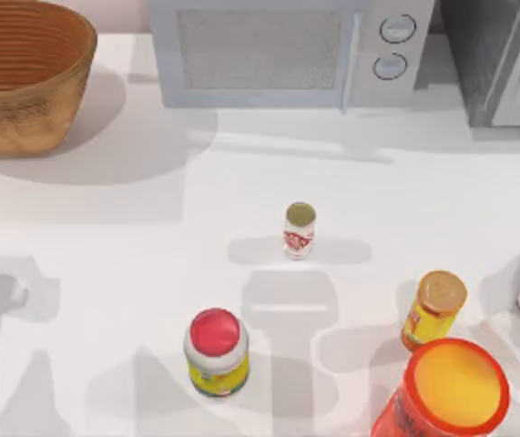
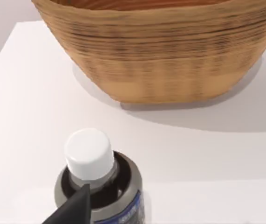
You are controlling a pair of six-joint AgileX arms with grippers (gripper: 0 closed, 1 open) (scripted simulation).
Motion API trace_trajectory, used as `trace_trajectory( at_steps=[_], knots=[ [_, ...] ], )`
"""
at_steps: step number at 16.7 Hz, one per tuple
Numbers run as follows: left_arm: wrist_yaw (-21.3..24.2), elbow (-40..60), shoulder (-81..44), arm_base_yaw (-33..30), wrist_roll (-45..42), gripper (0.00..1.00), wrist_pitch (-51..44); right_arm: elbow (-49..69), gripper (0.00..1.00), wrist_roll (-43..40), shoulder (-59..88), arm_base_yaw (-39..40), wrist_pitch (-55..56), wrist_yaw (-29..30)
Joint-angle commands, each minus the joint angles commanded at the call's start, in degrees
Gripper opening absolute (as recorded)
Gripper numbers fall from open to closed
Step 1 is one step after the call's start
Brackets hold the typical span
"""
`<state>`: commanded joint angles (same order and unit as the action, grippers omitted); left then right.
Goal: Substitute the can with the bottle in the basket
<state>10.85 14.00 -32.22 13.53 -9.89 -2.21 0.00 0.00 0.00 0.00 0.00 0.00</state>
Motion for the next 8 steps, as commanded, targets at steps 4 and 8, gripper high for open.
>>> trace_trajectory(
  at_steps=[4,8],
  knots=[
    [5.38,7.05,-18.80,7.08,-4.98,1.00,-1.62,0.00,1.00,0.00,0.00,0.00,0.00,0.00],
    [9.41,12.37,-30.72,12.28,-8.68,1.00,-2.42,0.00,1.00,0.00,0.00,0.00,0.00,0.00]
  ],
)
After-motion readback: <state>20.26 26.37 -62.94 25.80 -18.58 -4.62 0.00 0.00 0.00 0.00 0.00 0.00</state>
